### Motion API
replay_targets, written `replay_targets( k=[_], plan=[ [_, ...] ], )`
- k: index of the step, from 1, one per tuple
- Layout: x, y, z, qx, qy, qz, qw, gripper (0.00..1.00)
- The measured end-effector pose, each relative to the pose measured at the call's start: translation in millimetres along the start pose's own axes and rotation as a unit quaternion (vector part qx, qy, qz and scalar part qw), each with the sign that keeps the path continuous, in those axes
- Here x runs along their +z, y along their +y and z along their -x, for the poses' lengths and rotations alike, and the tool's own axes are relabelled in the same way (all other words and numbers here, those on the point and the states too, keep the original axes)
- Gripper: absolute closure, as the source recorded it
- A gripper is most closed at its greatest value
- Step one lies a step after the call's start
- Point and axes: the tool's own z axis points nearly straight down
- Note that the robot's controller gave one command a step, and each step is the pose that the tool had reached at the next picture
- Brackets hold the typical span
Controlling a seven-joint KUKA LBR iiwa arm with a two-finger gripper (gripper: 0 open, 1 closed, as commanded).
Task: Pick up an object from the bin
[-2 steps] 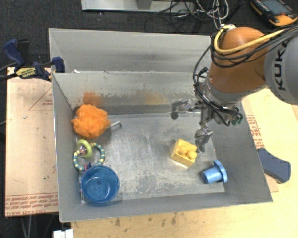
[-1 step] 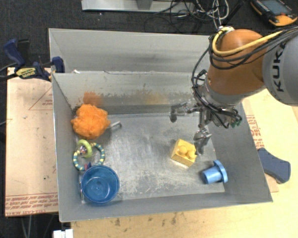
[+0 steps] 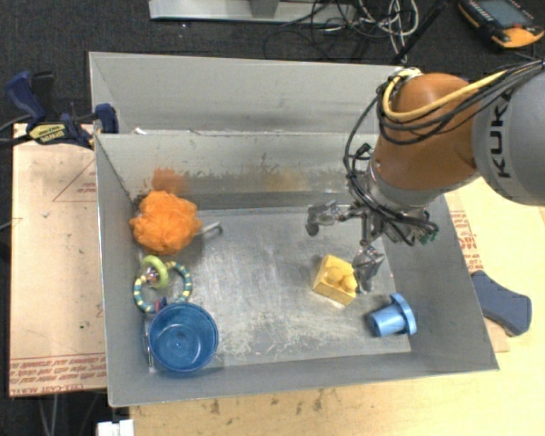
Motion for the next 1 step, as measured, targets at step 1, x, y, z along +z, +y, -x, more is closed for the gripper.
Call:
replay_targets(
  k=[1],
  plan=[
    [57.5, -15.8, 0.4, -0.085, 0.0008, 0.000, 0.9964, 0.00]
  ],
)
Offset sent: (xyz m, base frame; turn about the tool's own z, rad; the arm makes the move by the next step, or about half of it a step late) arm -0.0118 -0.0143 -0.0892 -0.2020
